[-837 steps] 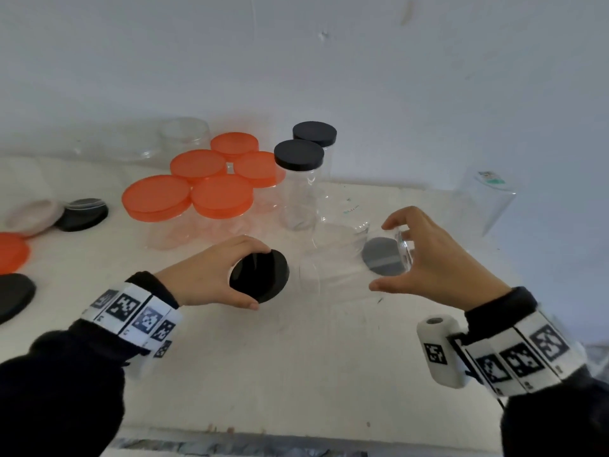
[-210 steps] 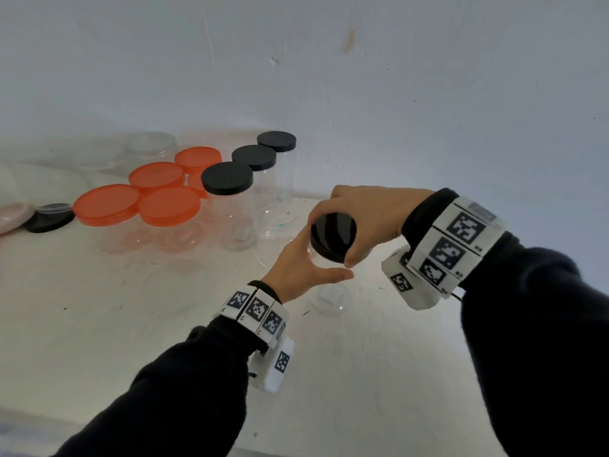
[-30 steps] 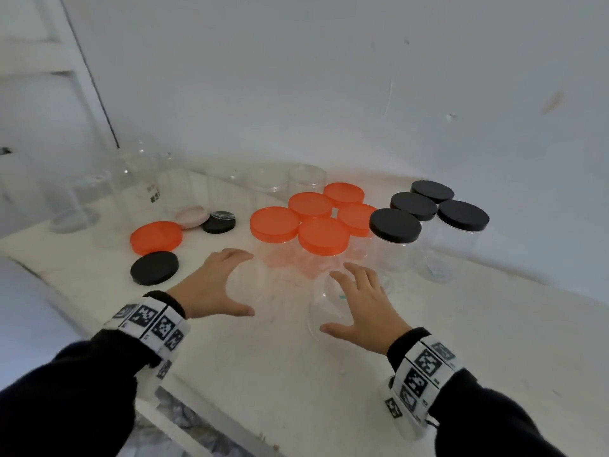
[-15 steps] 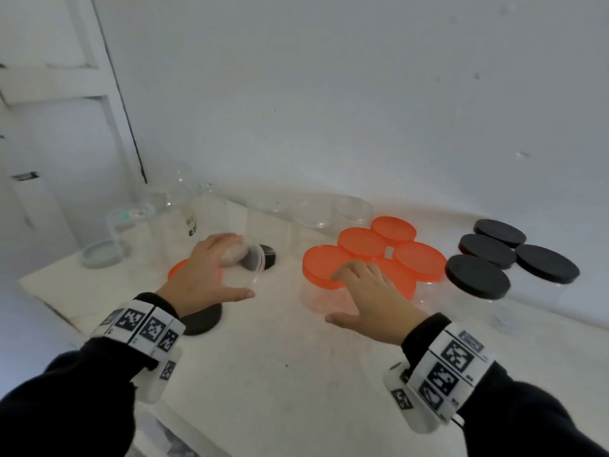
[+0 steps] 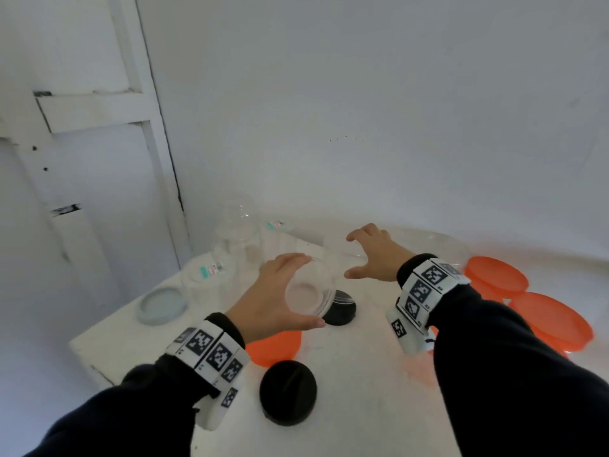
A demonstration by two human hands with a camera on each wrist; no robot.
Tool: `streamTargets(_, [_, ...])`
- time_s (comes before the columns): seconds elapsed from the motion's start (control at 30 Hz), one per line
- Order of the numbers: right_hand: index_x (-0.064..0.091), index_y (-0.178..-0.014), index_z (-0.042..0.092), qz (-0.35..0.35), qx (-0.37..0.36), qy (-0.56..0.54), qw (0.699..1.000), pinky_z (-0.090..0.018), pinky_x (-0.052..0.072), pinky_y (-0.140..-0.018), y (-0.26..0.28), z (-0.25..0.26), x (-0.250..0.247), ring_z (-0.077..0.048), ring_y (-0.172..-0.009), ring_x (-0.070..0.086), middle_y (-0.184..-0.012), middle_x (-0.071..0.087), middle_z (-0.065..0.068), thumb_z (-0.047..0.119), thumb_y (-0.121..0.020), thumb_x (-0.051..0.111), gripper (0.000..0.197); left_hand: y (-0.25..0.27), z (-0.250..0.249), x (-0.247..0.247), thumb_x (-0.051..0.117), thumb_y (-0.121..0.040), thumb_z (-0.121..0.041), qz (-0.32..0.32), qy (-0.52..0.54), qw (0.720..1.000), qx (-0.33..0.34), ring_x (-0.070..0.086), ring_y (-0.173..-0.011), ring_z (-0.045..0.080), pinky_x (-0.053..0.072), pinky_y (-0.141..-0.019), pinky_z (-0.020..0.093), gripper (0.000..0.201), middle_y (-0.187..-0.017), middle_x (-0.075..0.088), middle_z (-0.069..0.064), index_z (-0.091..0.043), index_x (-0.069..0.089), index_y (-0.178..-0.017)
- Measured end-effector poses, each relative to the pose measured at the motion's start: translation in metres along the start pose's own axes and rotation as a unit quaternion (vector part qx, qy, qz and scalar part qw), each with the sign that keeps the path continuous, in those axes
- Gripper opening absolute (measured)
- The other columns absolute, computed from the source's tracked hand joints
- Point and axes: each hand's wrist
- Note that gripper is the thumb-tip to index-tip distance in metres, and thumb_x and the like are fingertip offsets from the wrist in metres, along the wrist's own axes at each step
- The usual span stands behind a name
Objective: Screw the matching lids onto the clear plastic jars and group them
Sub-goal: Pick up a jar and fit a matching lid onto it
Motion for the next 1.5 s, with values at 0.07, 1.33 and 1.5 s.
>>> streamTargets(0.07, [0.027, -0.142, 0.022, 0.011, 0.008, 0.001, 1.0, -0.043, 0.035, -0.104, -0.016, 0.001, 0.002, -0.027, -0.132, 0.026, -0.146, 0.022, -0.006, 0.039, -0.078, 0.072, 0.08, -0.005, 0.006, -0.002, 0.064, -0.046, -0.068, 0.006, 0.005, 1.0, 0.007, 0.02, -0.129, 0.001, 0.018, -0.106, 0.018, 0.096, -0.135, 0.025, -0.019, -0.044, 0.024, -0.13])
streamTargets(1.33, [0.023, -0.127, 0.028, -0.076, 0.013, -0.002, 0.997, -0.033, 0.046, -0.079, 0.001, 0.019, -0.01, -0.022, -0.111, 0.024, -0.129, 0.015, 0.001, 0.015, -0.057, 0.082, 0.092, -0.014, 0.023, -0.007, 0.07, -0.054, -0.06, -0.079, 0.128, 0.988, 0.04, 0.026, -0.131, 0.0, 0.034, -0.108, 0.036, 0.098, -0.141, 0.029, -0.018, -0.033, 0.029, -0.139])
streamTargets(1.5, [0.03, -0.132, 0.034, -0.186, 0.051, -0.111, 0.975, -0.028, 0.034, -0.087, 0.044, 0.017, 0.005, -0.021, -0.109, 0.034, -0.127, 0.024, -0.001, 0.031, -0.059, 0.085, 0.092, -0.013, 0.021, -0.006, 0.069, -0.056, -0.058, -0.127, 0.16, 0.977, 0.057, 0.032, -0.128, 0.002, 0.033, -0.102, 0.016, 0.093, -0.137, 0.034, -0.013, -0.032, 0.029, -0.136])
Point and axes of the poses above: each hand's wrist, its own y-axis away from the middle knuckle, its own x-axis out of the palm, z = x × y
